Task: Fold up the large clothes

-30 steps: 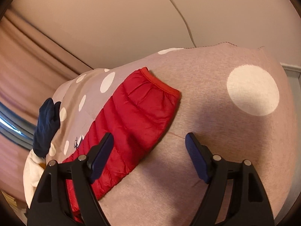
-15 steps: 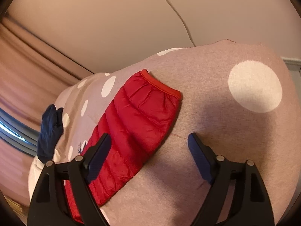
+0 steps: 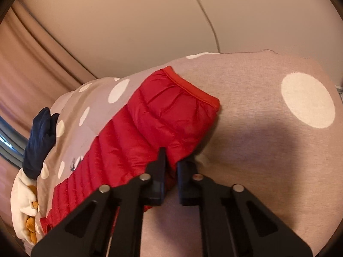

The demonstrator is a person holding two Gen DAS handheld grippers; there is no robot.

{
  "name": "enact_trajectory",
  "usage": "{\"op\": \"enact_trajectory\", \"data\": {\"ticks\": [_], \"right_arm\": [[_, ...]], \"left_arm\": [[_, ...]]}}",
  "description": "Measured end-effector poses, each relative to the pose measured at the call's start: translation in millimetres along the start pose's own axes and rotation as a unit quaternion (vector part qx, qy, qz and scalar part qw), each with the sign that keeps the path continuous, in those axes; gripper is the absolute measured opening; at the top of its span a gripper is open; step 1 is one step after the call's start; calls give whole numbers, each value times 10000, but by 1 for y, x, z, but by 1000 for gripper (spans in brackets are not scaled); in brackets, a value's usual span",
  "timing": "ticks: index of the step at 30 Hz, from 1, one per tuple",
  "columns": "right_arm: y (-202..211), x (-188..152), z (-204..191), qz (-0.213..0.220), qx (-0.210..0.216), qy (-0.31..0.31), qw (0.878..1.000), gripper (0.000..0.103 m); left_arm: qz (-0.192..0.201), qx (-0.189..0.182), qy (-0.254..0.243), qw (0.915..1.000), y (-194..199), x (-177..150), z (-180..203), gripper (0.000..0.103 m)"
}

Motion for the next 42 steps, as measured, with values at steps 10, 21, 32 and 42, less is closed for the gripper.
{"op": "enact_trajectory", "data": {"ticks": [10, 21, 32, 42], "right_arm": [[70, -25, -89, 701, 588, 1688, 9814, 7], [161, -119, -233, 810, 1907, 3050, 9296, 7], [208, -261, -347, -200, 2954, 3940, 8701, 11], [203, -305, -357, -571, 2740, 4104, 8679, 15]], "left_arm": [[-406, 360, 1169, 9917, -46, -10, -73, 71], [-246, 388, 1427, 9887, -40, -4, -103, 71], [-38, 175, 2010, 9794, -21, -2, -131, 71], [-141, 19, 2677, 9634, -16, -2, -156, 71]]}}
Point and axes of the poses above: each gripper's, at about its wrist camera, not at the fingertips, and y roughly against the way its jaws point, z to its right, x to its top, the point moved 3 cm from there along -y, roughly the way its jaws point
